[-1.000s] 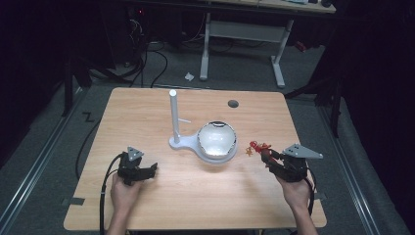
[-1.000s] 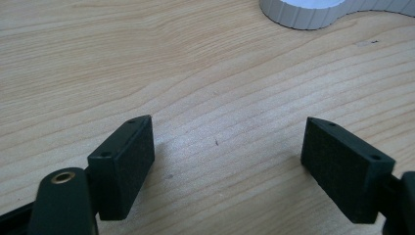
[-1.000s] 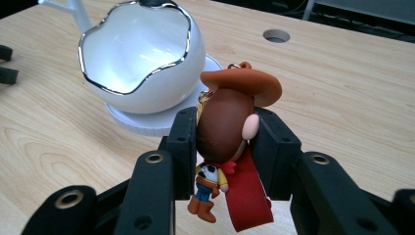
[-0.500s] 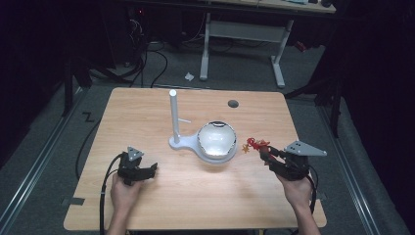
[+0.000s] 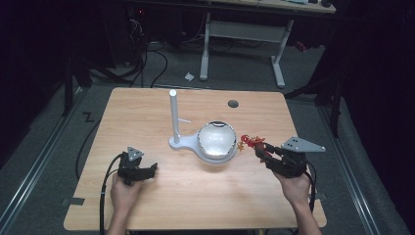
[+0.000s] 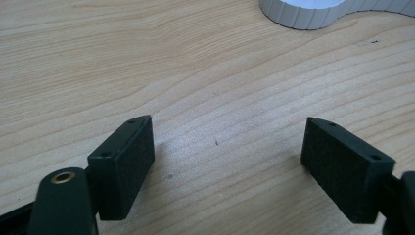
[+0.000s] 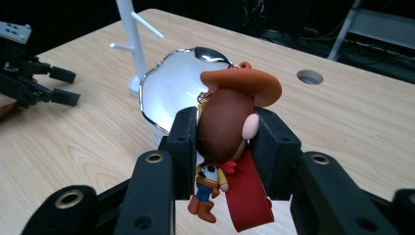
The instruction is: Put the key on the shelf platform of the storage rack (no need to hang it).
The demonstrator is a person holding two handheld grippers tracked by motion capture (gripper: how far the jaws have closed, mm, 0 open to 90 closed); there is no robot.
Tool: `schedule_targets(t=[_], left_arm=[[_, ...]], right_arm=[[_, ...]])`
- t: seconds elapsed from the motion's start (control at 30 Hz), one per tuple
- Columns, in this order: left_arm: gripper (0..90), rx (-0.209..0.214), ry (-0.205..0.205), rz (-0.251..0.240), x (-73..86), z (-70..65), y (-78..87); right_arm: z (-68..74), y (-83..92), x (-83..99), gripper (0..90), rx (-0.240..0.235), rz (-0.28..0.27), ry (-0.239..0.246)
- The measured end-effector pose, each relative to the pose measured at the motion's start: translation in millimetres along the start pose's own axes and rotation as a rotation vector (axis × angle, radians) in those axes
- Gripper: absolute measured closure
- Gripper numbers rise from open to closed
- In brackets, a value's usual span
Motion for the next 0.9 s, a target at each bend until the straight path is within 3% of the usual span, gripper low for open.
schedule_targets(t=[0.57, 0.9], left_arm=[[20.6, 0.0, 0.0, 0.0, 0.0, 0.0, 0.0], [20.6, 0.0, 0.0, 0.0, 0.0, 0.0, 0.0]], right_arm=[[19.5, -17.6, -20.2, 64.1, -0.079, -0.004, 0.037], [27.2, -38.3, -24.3, 64.1, -0.113, 0.013, 0.052]])
Point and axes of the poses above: each handheld gripper's, and its own axes: y roughly backward along the jaws, x roughly out of its underside, z roughly to its left, the point moved 7 cm from there along -y, roughly forward along the jaws, and after that the axes turned 14 degrees about -z, right-handed, at the moved point
